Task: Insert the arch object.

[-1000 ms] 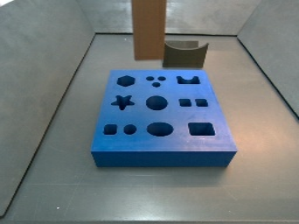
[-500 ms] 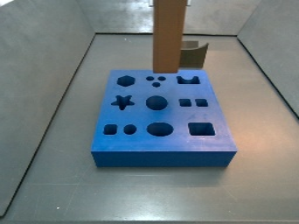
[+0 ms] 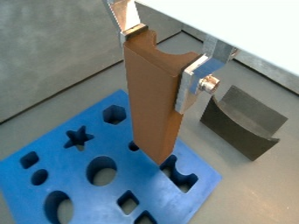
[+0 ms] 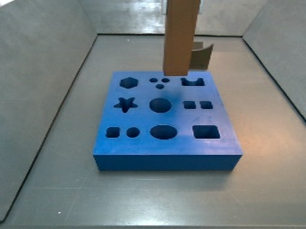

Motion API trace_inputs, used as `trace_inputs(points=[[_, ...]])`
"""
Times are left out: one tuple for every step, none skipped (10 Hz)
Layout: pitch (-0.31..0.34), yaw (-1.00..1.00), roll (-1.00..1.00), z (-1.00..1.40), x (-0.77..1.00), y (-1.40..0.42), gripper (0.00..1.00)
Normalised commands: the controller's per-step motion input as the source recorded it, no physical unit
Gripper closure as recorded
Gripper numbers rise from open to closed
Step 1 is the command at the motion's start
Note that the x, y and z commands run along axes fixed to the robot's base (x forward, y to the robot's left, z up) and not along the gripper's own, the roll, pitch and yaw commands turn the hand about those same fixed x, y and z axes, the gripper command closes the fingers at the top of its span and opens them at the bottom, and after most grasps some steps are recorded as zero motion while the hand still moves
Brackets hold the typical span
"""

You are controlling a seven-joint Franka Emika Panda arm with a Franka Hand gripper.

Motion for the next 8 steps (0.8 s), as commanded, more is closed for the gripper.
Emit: trace_inputs(points=[[0.05, 0.0, 0.01, -0.32, 1.0, 0.05, 1.0], [0.066, -0.04, 0.0, -0.17, 0.95, 0.0, 1.0], [0.06, -0.12, 0.03, 0.0, 0.41, 0.0, 1.0], [0.0, 0.0, 0.0, -0.02, 0.0, 0.0, 1.0], [0.0, -0.06, 0.06, -0.24, 0.22, 0.0, 1.0], [-0.004, -0.12, 0.04, -0.33, 0.27, 0.0, 1.0], [0.0, -0.02, 0.0, -0.16, 0.02, 0.04, 1.0], [-0.07, 0.0, 0.03, -0.22, 0.0, 0.01, 1.0]])
